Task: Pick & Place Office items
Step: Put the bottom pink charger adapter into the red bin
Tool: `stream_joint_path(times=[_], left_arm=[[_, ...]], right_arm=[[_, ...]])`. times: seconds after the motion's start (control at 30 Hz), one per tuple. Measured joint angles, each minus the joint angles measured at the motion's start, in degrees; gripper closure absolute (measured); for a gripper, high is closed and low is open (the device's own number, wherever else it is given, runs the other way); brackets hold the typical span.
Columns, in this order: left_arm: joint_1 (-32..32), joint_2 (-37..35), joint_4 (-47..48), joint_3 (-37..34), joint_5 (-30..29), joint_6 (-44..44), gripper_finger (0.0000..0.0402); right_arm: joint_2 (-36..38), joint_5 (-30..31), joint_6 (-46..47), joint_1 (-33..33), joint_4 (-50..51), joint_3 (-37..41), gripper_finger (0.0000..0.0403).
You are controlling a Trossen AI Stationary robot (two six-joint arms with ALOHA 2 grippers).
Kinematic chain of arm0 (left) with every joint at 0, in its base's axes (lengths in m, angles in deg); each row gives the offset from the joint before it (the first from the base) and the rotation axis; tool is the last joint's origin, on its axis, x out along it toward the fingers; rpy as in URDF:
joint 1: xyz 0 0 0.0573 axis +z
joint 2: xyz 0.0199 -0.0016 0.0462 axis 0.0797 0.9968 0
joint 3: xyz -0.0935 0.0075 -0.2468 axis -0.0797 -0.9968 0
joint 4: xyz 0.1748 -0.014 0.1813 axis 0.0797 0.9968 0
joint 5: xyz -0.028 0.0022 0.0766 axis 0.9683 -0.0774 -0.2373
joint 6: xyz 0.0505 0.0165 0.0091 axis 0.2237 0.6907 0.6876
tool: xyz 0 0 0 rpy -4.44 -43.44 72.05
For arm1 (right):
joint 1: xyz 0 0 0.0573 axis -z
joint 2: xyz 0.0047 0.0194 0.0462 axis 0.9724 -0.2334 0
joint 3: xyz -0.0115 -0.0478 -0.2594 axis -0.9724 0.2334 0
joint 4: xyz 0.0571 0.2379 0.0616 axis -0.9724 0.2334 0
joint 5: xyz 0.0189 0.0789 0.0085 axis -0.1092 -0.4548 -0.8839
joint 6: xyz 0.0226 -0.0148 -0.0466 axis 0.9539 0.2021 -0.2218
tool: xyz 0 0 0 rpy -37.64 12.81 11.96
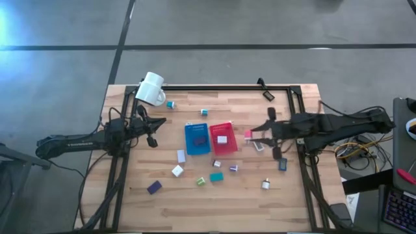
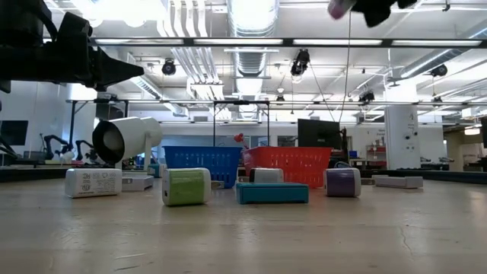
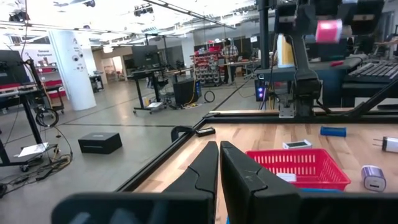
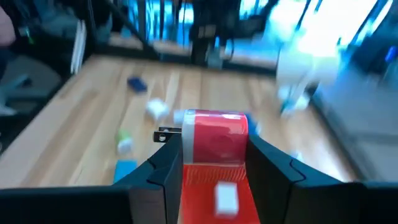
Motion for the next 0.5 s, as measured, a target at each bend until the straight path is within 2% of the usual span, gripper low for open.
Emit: stream_joint_path(times=[0.2, 0.33, 0.5], left_arm=[[0.00, 0.00, 0.00, 0.01, -0.01, 0.02, 0.0378], [0.01, 0.00, 0.01, 0.00, -0.02, 0.03, 0.0378], [0.00, 0.00, 0.00, 0.00, -0.02, 0.04, 0.0378]], right_arm=[[10.95, 0.11, -6.53, 0.02, -8.87, 8.96, 0.0272], [18.37, 0.10, -6.49, 0.02, -15.97, 16.58, 0.0272], [27.90, 0.07, -6.36, 0.02, -18.95, 24.40, 0.0272]])
